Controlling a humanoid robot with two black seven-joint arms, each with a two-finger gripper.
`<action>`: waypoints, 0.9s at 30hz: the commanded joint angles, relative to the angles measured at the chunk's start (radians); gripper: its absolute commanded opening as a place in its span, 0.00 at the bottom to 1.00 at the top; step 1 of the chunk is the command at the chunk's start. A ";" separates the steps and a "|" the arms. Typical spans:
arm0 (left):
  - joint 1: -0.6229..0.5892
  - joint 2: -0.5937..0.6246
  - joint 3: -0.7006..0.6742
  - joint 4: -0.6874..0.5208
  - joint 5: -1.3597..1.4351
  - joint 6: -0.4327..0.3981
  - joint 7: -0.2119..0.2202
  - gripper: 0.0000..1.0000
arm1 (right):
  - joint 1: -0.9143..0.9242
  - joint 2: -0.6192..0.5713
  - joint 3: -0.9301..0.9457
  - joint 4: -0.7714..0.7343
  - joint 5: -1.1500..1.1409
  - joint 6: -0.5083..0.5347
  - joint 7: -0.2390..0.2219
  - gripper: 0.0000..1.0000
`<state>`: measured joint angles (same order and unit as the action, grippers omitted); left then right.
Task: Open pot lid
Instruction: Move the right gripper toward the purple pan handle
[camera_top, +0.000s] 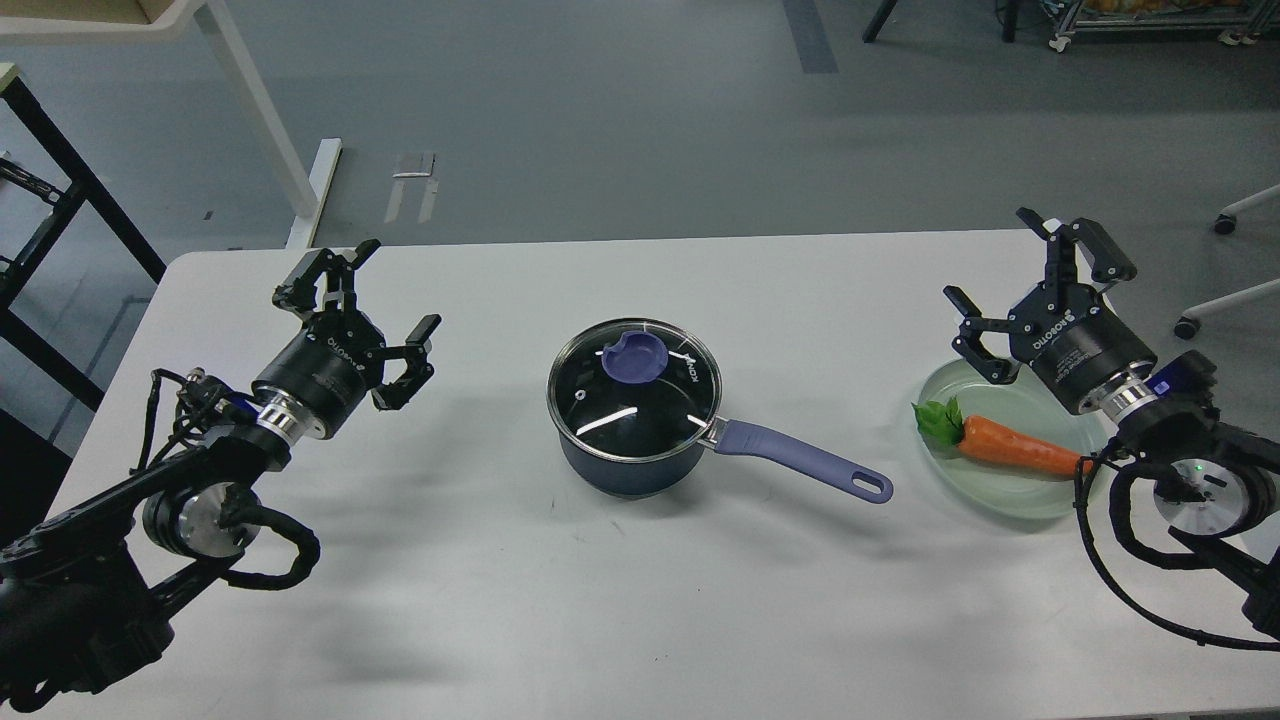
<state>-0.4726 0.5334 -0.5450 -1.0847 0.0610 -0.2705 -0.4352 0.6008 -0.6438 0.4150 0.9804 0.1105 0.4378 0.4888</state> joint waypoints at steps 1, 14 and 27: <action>-0.001 -0.001 -0.004 0.000 -0.001 -0.003 0.000 0.99 | -0.001 0.001 0.001 0.000 0.000 -0.004 0.000 1.00; -0.049 0.060 0.017 0.011 0.000 -0.003 -0.005 0.99 | 0.025 -0.089 0.004 0.067 -0.121 -0.060 0.000 1.00; -0.150 0.112 0.070 0.038 0.003 -0.001 -0.040 0.99 | 0.244 -0.355 -0.001 0.395 -0.854 -0.110 0.000 1.00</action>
<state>-0.6141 0.6461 -0.4760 -1.0452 0.0644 -0.2759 -0.4714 0.7905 -0.9643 0.4156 1.3199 -0.5451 0.3307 0.4886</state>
